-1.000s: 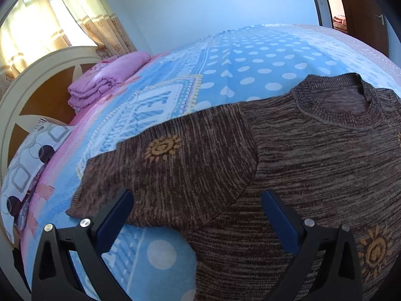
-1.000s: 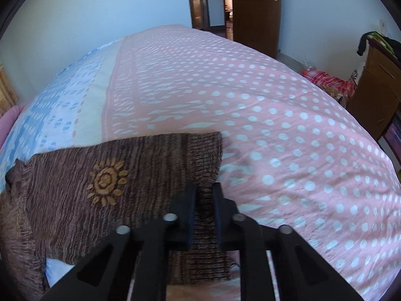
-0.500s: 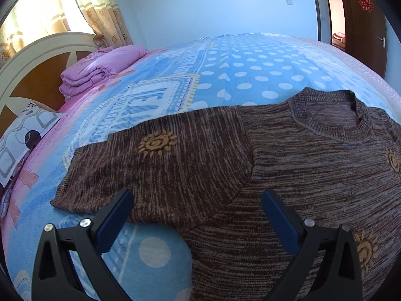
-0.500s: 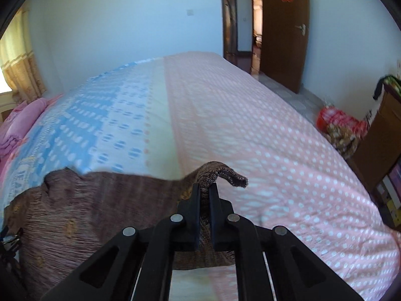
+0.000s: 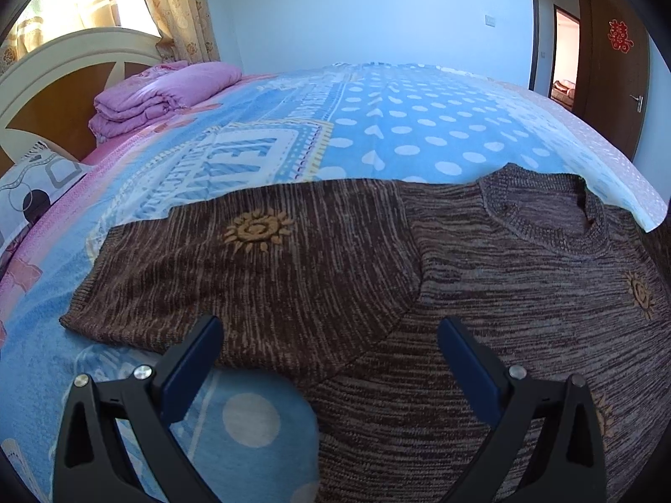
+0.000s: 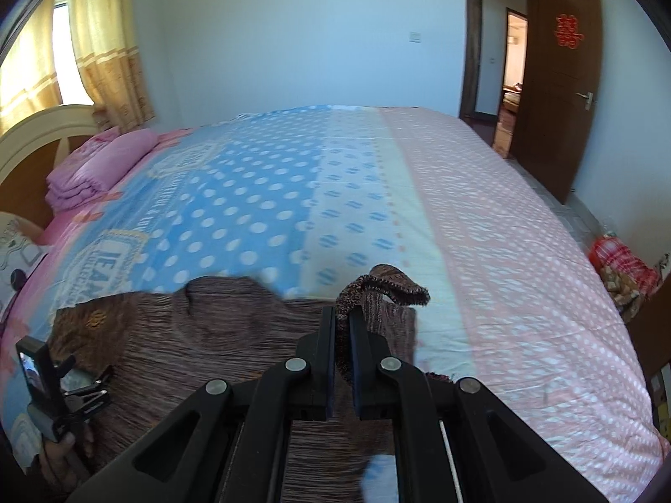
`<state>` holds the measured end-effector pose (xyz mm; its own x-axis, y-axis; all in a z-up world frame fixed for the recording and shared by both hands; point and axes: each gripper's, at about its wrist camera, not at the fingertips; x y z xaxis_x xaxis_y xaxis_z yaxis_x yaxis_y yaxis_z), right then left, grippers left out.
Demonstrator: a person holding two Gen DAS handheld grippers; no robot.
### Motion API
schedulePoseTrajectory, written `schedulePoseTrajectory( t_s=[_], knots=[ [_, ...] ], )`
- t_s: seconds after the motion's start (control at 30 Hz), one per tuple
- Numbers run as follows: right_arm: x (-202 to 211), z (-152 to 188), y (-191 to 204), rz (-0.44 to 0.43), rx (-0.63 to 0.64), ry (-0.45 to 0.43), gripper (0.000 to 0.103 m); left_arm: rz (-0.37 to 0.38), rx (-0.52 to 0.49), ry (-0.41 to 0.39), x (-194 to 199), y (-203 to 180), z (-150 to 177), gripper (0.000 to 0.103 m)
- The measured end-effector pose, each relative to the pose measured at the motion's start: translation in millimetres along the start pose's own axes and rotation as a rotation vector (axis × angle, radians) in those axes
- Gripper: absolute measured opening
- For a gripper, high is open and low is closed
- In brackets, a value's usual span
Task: Fold small clothes
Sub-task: 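Carry the sleeve across the sweater body with the right gripper and release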
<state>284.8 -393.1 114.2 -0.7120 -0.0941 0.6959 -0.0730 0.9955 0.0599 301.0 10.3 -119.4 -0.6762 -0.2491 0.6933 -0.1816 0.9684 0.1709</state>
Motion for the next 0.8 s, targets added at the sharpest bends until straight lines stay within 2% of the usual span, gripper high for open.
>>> schedulePoseTrajectory(
  t_s=[0.3,0.43,0.47,0.5,0.53,0.57,0.6,0.7,0.8],
  knots=[
    [-92.0,29.2,75.8,-0.166,-0.019,0.089,0.005,-0.010,0.001,0.027,-6.6,-1.2,2.0,0.103],
    [-134.3,50.5,90.1,-0.246,-0.050,0.129,0.007,-0.023,-0.028,0.042,-10.1,-6.9,2.6,0.103],
    [-141.8,56.7,89.4,-0.269,-0.067,0.145,0.010,-0.027,-0.034,0.045,-10.6,-7.8,2.8,0.103],
    [-145.6,61.8,88.3,-0.282,-0.083,0.162,0.025,-0.033,-0.040,0.049,-11.1,-9.0,2.7,0.103],
    [-144.8,67.9,84.5,-0.300,-0.097,0.182,0.036,-0.032,-0.044,0.051,-11.2,-9.0,3.2,0.103],
    [-139.5,71.8,79.8,-0.324,-0.105,0.185,0.057,-0.030,-0.047,0.054,-11.1,-9.0,3.3,0.103],
    [-129.3,75.7,73.0,-0.341,-0.109,0.174,0.061,-0.029,-0.049,0.057,-10.8,-8.5,3.2,0.103],
    [-87.3,87.7,46.1,-0.305,-0.066,0.139,0.061,-0.029,-0.081,0.071,-4.1,-7.7,1.3,0.103],
    [-42.9,106.0,8.2,-0.206,-0.017,0.090,0.062,-0.013,-0.085,0.039,17.6,-9.4,-5.6,0.099]
  ],
)
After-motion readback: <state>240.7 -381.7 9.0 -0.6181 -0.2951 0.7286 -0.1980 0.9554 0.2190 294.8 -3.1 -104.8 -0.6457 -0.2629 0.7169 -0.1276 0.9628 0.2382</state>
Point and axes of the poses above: each gripper's, at about its wrist camera, not at the fingertips, and x roughly against the way its jaws point, y to its left, z to its underside, and after that the axes turned 9 degrees about -z, right-handed
